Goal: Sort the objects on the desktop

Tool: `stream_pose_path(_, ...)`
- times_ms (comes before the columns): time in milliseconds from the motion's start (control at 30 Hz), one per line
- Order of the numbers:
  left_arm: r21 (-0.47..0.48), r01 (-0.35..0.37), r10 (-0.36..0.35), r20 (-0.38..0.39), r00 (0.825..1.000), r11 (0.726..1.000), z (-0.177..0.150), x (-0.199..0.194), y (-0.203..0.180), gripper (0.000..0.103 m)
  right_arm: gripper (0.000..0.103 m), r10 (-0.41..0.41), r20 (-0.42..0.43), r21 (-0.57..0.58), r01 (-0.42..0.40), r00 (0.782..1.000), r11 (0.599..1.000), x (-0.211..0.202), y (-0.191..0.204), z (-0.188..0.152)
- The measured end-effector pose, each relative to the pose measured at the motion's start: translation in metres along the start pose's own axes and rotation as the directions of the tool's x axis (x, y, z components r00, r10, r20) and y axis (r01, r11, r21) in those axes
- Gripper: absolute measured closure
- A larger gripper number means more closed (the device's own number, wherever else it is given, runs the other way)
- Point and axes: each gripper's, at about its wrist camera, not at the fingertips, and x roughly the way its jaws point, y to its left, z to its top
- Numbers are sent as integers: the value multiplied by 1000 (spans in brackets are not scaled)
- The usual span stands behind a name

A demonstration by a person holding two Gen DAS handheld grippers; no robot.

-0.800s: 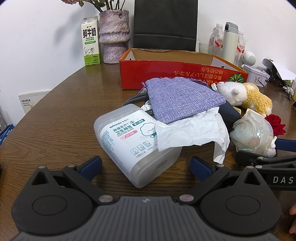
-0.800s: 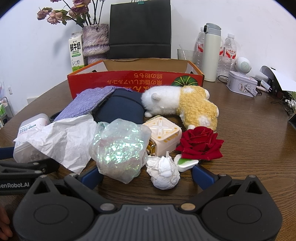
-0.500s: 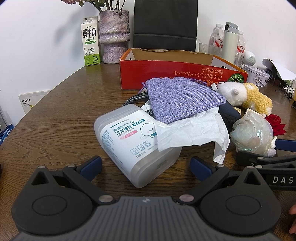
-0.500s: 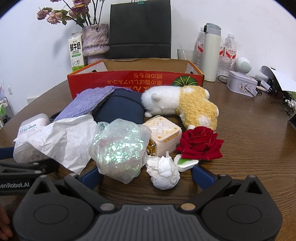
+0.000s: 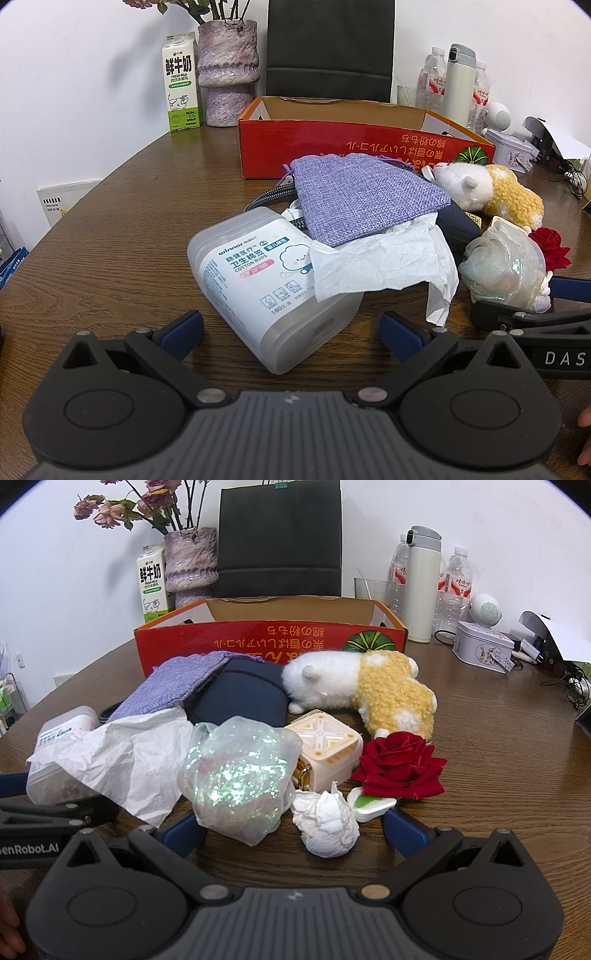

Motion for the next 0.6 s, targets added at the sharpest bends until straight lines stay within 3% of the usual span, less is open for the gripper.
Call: stream_pose_path(600, -4, -5, 5, 0, 1000, 1000, 0, 0, -1, 0, 0, -20, -1, 8, 20, 1000, 1000, -1, 0, 1)
